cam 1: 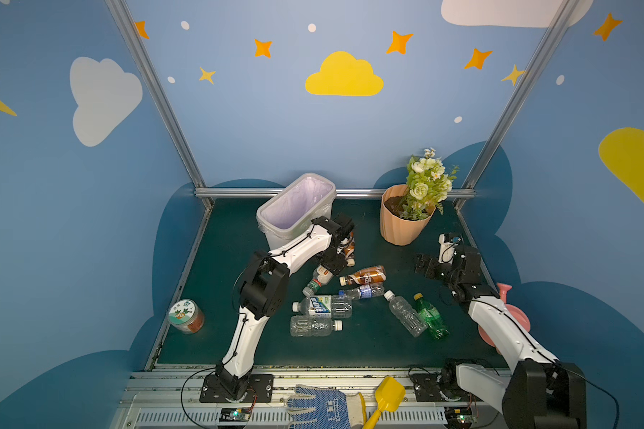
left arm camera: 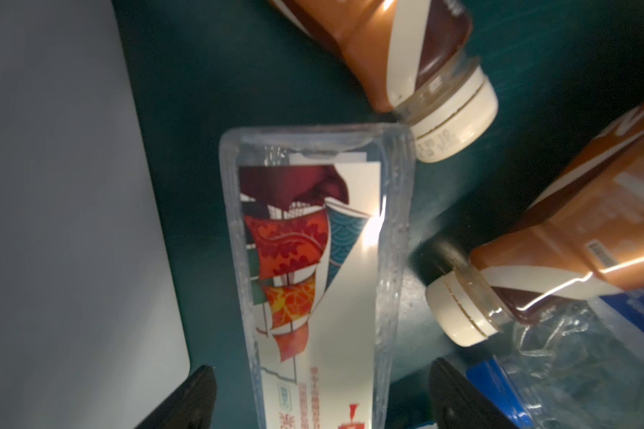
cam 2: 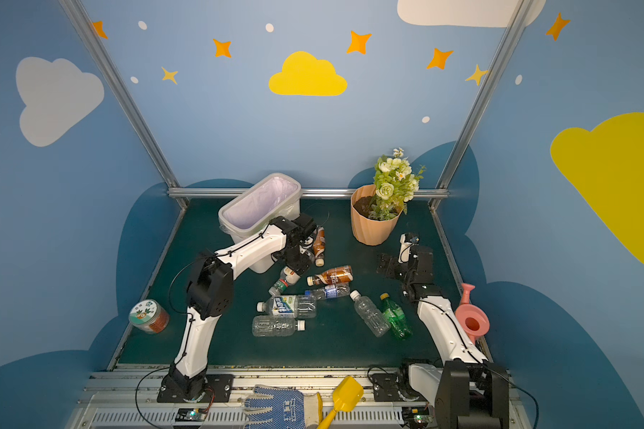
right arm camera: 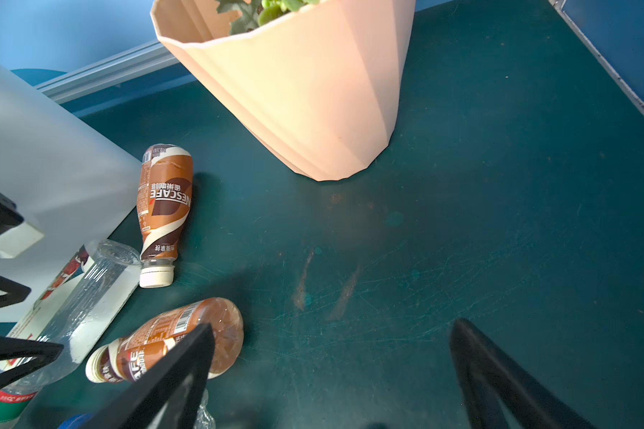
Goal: Throw the plastic bottles in the bin
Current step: 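Close the left gripper on the clear red-labelled bottle and lift it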
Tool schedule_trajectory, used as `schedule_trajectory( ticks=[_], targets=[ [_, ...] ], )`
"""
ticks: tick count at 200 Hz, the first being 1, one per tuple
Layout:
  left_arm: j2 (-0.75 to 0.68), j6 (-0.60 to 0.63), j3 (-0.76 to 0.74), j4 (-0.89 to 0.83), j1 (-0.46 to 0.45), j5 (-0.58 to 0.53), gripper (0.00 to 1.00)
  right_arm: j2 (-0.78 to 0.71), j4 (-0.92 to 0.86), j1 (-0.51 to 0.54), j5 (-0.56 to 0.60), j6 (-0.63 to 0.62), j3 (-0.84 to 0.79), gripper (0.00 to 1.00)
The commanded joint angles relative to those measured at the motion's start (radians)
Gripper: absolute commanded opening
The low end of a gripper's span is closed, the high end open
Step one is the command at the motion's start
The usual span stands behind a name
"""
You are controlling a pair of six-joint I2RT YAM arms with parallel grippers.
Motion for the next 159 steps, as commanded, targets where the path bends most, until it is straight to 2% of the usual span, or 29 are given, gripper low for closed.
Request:
schedule_trajectory(
  ticks=[1,52,86,131,159],
  targets=[
    [0.029,0.000,0.025,-0.032,0.009,0.020,0.87,0.008,-0.010,0.003,0.008,0.005,-0.003,0.97],
    [0.082,0.016,0.050,-0.038,0.014,0.031,0.81,0.002,-0.014,0.003,0.009,0.007,-0.007,0.97],
    [0.082,0.015,0.060,-0.033,0.015,0.039,0.64,-0.007,-0.018,0.003,0.012,0.007,-0.009,0.97],
    [0.006,0.005,0.058,0.008,0.014,0.031,0.45,-0.010,-0.017,0.004,0.011,0.012,-0.011,0.97],
    [-0.063,-0.003,0.063,0.030,0.012,0.010,0.44,-0.016,-0.017,0.003,0.012,0.011,-0.009,0.97]
  ],
)
